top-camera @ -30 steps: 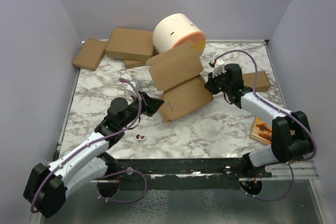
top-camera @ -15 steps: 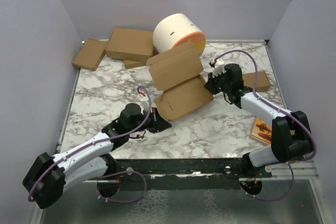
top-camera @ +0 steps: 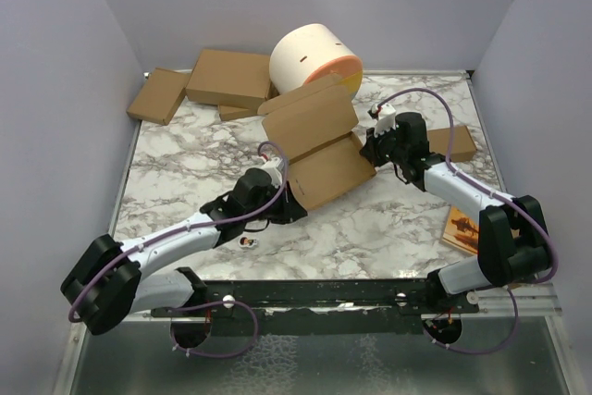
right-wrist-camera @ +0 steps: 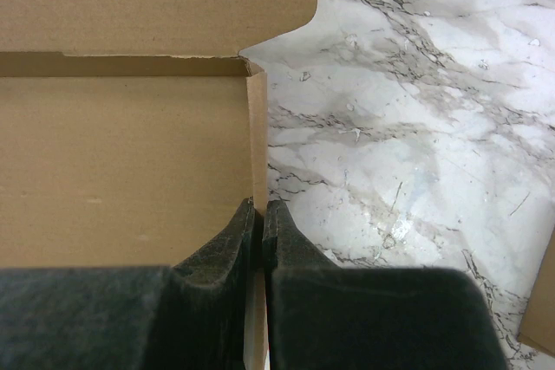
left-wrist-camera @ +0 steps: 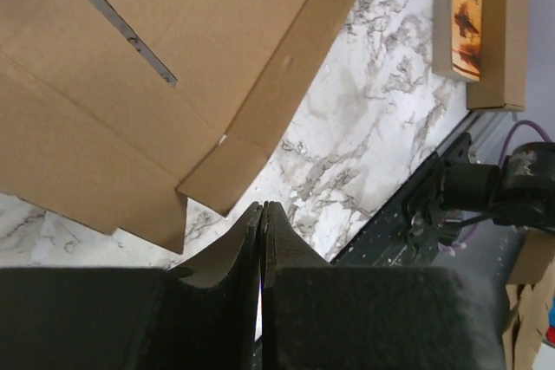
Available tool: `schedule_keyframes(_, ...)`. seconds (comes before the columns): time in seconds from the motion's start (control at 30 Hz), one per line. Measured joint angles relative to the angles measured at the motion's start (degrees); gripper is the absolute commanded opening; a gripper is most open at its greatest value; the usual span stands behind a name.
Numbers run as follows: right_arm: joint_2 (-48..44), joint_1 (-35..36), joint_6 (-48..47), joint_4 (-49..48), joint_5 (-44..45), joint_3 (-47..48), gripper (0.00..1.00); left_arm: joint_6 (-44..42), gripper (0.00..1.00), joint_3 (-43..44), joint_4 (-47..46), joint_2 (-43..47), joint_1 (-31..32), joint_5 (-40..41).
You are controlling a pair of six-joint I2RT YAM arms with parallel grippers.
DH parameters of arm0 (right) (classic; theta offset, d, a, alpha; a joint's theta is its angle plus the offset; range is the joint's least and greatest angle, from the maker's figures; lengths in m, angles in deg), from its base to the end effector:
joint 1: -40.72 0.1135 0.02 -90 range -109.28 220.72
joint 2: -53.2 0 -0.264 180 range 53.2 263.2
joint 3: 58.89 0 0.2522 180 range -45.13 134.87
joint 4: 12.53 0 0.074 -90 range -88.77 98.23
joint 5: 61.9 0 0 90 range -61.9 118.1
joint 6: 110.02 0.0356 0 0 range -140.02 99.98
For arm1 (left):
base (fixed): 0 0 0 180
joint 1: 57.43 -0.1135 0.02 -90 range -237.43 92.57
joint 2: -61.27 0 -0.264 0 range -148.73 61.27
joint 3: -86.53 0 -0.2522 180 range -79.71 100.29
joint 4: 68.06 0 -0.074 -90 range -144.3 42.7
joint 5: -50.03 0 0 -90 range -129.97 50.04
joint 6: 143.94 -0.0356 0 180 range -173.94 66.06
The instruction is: Fold the paper box
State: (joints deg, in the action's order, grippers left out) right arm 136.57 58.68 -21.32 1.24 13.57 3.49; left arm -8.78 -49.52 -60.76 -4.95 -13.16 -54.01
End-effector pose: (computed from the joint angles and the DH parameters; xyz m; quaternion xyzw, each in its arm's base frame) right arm 0.2960 0.1053 0.2236 -0.2048 0.8567 0.1775 0.4388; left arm 0.1668 -0.1746 0.2059 0.0548 0.8581 -0.4265 0.2806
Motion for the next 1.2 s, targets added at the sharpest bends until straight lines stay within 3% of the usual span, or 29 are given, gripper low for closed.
schedule_keyframes(0.37,0.0,0.0,0.0,0.0,-0.1,-0.3,0.01,-3.7,0.06,3.4,4.4,-2.3,0.0,3.3)
schedule_keyframes(0.57,0.0,0.0,0.0,0.0,-0.1,-0.3,0.01,-5.1,0.05,3.5,4.8,-0.4,0.0,0.1)
schedule_keyframes(0.9,0.0,0.0,0.0,0.0,-0.1,-0.3,0.01,-6.3,0.06,3.5,7.3,-5.2,0.0,-3.7)
schedule_keyframes(1.2,0.0,0.0,0.0,0.0,-0.3,-0.3,0.01,-7.8,0.06,6.0,8.4,-7.1,0.0,0.3)
